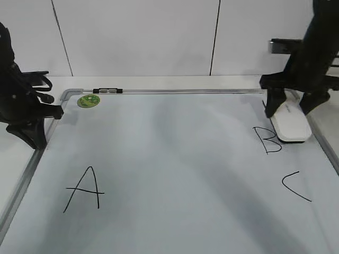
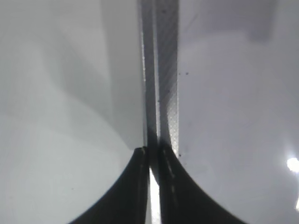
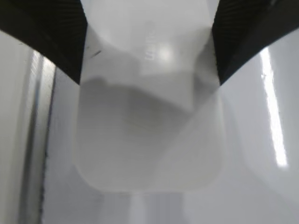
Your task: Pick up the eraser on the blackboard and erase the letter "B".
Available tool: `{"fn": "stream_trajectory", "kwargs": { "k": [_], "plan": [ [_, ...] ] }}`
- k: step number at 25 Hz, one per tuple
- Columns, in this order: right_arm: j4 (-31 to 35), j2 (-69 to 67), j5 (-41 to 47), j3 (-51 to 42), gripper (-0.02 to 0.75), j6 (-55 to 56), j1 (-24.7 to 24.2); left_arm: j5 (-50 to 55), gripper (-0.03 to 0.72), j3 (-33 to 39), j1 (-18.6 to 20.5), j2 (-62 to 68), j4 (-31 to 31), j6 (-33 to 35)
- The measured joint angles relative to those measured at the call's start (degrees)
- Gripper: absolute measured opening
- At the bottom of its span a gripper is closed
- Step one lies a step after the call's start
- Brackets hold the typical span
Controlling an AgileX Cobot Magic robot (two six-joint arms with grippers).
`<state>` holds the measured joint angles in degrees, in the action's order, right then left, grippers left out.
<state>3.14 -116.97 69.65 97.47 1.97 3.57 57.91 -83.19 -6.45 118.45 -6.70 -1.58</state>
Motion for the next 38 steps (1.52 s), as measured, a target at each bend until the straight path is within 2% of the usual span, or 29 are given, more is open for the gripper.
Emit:
{"fn": "stream_trajectory", "kwargs": {
  "k": [4, 11, 27, 30, 34, 38],
  "plan": [
    [-0.5, -4.2, 0.0, 2.6, 0.538, 0.2, 1.7, 0.1, 0.023, 0.0, 0.0, 0.0, 0.0, 0.0],
    [-3.5, -5.1, 0.2, 2.9, 0.538, 0.3, 1.7, 0.1, 0.023, 0.0, 0.0, 0.0, 0.0, 0.0],
    [-2.1, -9.2, 1.5, 4.1, 0.537, 0.2, 1.9, 0.2, 0.024, 0.0, 0.0, 0.0, 0.0, 0.0],
    [-3.1, -9.7, 2.1, 4.4, 0.537, 0.3, 3.4, 0.3, 0.024, 0.0, 0.0, 0.0, 0.1, 0.0],
    [-3.7, -10.1, 1.9, 5.1, 0.537, 0.3, 8.4, 0.4, 0.025, 0.0, 0.0, 0.0, 0.3, 0.0],
    [-1.5, -10.3, 1.2, 5.1, 0.537, 0.3, 13.4, 0.4, 0.025, 0.0, 0.0, 0.0, 0.3, 0.0]
  ]
}}
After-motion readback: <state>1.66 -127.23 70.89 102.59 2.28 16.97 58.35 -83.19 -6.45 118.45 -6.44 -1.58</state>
